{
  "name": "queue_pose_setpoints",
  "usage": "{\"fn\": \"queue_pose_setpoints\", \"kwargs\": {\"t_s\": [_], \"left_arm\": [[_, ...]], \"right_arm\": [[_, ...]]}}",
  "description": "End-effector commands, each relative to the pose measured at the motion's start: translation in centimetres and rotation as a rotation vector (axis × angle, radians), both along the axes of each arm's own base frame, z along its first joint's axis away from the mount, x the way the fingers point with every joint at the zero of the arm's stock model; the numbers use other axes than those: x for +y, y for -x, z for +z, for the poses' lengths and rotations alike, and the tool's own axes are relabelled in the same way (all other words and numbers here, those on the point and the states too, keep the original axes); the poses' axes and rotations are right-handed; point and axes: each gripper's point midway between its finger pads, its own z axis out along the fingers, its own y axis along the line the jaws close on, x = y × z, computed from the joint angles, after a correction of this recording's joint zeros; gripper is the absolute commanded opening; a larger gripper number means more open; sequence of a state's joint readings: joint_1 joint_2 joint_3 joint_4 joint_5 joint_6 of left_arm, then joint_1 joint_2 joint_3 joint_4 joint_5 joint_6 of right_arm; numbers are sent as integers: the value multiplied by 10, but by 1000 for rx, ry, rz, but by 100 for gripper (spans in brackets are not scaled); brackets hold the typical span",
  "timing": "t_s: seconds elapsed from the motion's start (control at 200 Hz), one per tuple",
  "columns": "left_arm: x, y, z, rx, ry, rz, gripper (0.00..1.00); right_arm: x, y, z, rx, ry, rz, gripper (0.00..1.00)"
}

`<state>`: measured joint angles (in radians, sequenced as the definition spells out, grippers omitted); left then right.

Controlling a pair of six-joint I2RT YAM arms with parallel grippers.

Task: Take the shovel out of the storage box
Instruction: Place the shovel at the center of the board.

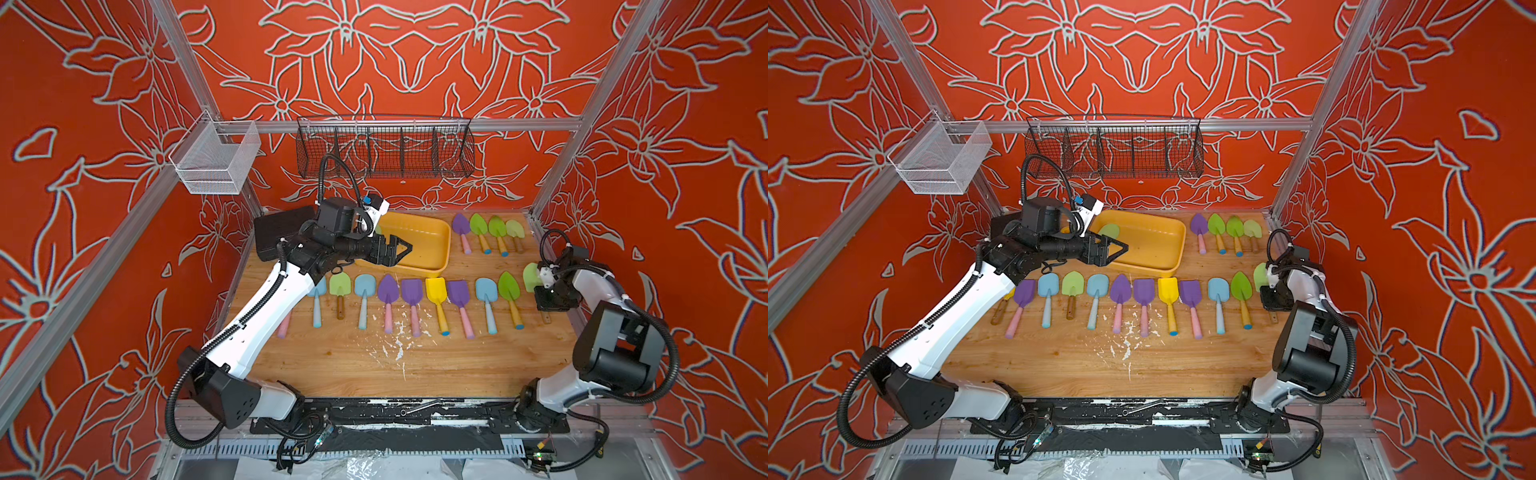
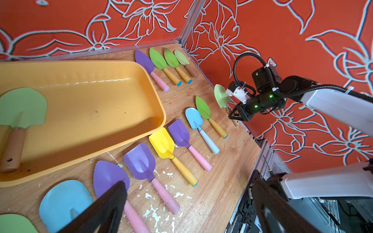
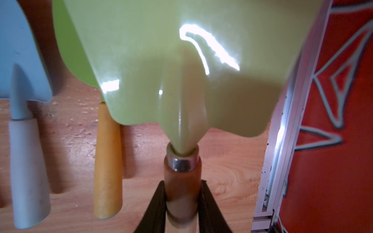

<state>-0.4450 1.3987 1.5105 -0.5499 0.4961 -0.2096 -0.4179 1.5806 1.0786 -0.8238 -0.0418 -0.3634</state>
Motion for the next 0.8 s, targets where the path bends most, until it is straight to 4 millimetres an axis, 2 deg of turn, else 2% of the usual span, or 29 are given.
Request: {"fn": "queue_pose_setpoints", "kwargs": {"t_s": [0.0, 0.205, 0.475, 0.691, 0.796], "left_arm": [[-1, 4, 8, -8, 26, -16, 97], [-1, 2, 5, 1, 21, -6, 97], [0, 0, -3, 25, 21, 12, 97], [-1, -3, -9, 45, 18, 19, 97], [-3, -4, -9, 53, 26, 14, 97]], "right_arm": [[0, 4, -16, 43, -21, 21, 0], [-4, -9, -24, 85, -53, 7, 0], [-8, -9, -39, 126, -54, -9, 0], [-15, -17, -42, 131, -45, -23, 0], [-16, -19, -43, 135, -48, -29, 3]]}}
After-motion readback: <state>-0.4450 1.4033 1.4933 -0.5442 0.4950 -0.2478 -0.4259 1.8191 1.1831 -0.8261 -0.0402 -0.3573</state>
